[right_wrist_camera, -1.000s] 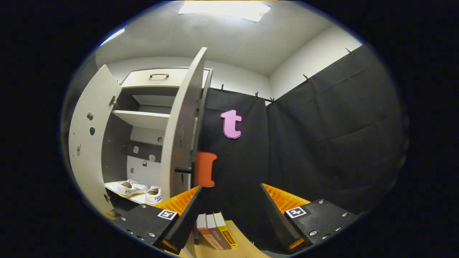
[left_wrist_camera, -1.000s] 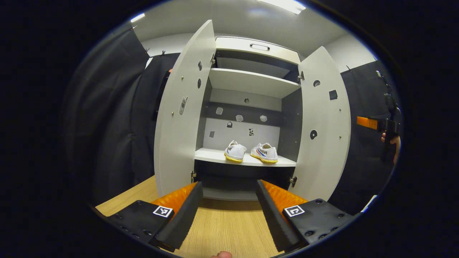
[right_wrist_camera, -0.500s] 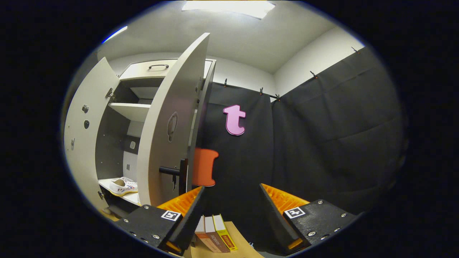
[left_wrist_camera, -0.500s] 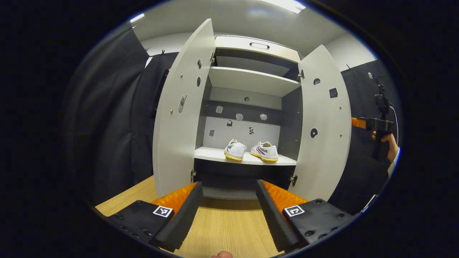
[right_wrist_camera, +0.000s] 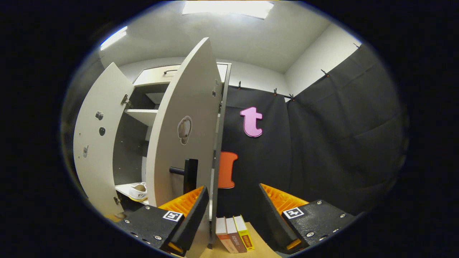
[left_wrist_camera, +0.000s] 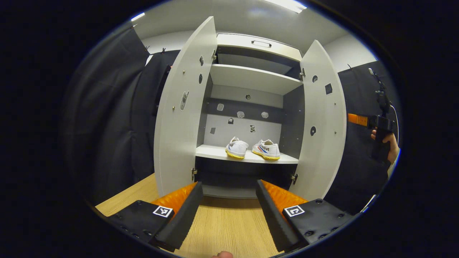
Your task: Grab one shoe with the right hand and put it into the shoe cabinet, grab the other shoe with the left hand and put it into the shoe cabinet; then close the right door with the right hand and the left door with the left hand.
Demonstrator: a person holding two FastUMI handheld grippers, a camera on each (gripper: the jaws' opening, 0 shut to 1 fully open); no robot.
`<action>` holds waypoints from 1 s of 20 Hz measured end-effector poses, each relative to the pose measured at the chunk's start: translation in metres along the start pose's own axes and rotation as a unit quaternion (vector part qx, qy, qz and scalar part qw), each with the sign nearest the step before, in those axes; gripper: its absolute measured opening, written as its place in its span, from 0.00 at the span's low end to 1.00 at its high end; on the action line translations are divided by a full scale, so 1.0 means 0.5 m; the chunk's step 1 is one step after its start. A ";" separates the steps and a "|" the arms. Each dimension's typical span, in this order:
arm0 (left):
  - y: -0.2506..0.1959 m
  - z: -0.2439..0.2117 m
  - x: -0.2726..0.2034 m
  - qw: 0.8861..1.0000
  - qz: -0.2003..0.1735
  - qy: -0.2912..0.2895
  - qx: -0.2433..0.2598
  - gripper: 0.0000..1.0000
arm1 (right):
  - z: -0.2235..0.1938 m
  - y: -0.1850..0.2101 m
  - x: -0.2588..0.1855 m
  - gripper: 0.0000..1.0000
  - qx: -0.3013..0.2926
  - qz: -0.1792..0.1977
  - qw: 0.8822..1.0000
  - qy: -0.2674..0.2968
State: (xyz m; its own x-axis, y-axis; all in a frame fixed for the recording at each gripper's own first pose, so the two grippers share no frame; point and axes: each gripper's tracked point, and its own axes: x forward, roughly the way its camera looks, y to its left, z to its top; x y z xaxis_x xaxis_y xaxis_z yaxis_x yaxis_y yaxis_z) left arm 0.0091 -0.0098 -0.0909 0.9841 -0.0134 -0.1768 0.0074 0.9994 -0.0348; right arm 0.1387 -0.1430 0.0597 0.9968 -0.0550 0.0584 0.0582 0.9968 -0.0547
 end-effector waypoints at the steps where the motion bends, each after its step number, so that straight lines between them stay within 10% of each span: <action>1: 0.004 0.000 0.000 1.000 0.000 0.001 0.002 0.97 | 0.001 0.019 0.002 0.86 0.003 0.009 1.000 0.000; 20: 0.057 -0.011 -0.011 1.000 0.024 0.010 -0.005 0.97 | -0.029 0.320 0.114 0.91 0.042 0.138 0.989 0.019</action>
State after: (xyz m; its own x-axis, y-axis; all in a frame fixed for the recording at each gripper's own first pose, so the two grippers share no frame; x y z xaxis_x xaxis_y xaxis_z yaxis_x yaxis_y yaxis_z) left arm 0.0027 0.0187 -0.0964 0.9795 0.0339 -0.1986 -0.0417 0.9985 -0.0356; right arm 0.2058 0.0125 0.0400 0.9753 0.2203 0.0153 -0.2206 0.9752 0.0188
